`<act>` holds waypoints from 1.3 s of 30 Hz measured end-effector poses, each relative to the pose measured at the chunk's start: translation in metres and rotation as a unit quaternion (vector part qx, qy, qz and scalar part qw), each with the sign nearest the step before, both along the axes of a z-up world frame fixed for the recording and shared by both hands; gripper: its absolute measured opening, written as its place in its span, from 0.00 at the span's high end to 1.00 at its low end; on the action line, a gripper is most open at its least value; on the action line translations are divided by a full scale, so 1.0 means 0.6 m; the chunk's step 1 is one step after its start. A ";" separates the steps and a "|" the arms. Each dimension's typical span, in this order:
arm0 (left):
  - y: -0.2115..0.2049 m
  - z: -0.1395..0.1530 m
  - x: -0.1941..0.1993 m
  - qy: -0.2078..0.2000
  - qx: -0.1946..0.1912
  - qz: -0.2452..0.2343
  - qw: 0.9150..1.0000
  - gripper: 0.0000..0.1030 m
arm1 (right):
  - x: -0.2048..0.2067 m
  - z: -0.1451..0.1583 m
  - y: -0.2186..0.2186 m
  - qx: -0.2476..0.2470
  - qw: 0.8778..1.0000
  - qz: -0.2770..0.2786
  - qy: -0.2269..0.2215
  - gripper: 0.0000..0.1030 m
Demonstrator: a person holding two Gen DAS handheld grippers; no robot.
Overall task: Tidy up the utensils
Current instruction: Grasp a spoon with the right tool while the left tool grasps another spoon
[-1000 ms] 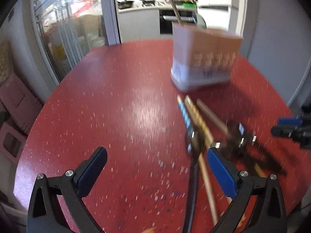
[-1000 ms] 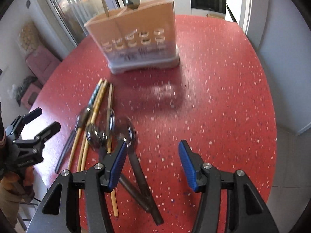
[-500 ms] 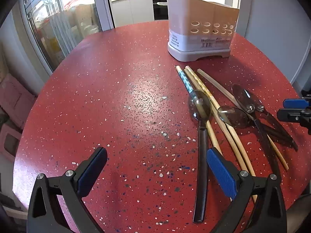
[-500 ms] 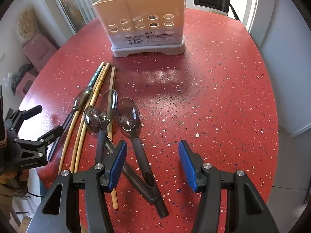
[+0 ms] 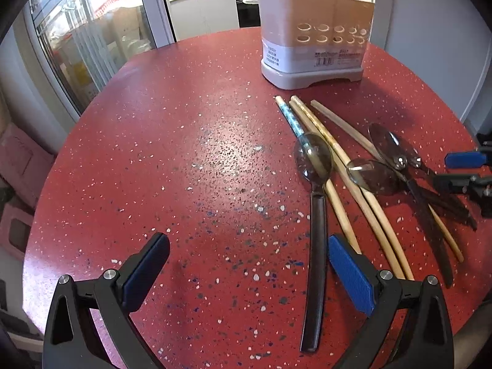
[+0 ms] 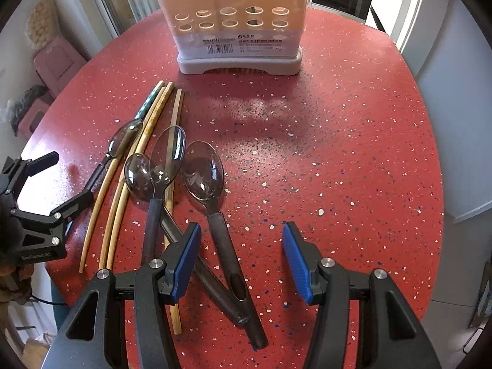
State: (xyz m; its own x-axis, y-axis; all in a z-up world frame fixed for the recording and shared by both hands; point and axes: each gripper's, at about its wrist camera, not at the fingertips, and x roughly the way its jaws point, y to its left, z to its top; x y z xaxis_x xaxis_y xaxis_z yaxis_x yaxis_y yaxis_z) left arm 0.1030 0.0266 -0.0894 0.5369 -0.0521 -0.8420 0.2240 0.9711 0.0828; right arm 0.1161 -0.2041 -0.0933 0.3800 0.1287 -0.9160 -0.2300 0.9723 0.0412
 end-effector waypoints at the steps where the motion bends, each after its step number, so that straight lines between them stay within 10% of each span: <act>1: 0.001 0.000 0.003 0.002 -0.002 0.002 1.000 0.00 | 0.002 -0.002 0.002 -0.002 1.000 0.001 0.001 0.43; 13: -0.029 0.012 0.043 0.020 0.003 -0.035 0.999 0.01 | 0.027 -0.013 0.045 -0.058 0.997 0.048 0.017 0.43; 25: -0.081 0.031 0.051 0.056 0.041 -0.108 0.992 0.22 | 0.051 -0.014 0.076 -0.053 0.993 0.081 0.060 0.63; 30: -0.101 0.038 0.049 0.071 0.043 -0.130 0.988 0.39 | 0.052 -0.013 0.075 -0.054 0.993 0.084 0.063 0.87; 34: -0.115 0.039 0.037 0.076 0.030 -0.143 0.986 0.61 | 0.052 -0.014 0.063 -0.040 0.994 0.076 0.059 0.88; 39: -0.121 0.046 0.005 0.041 0.046 -0.133 0.989 0.61 | 0.044 -0.012 0.037 -0.019 0.997 0.062 0.046 0.88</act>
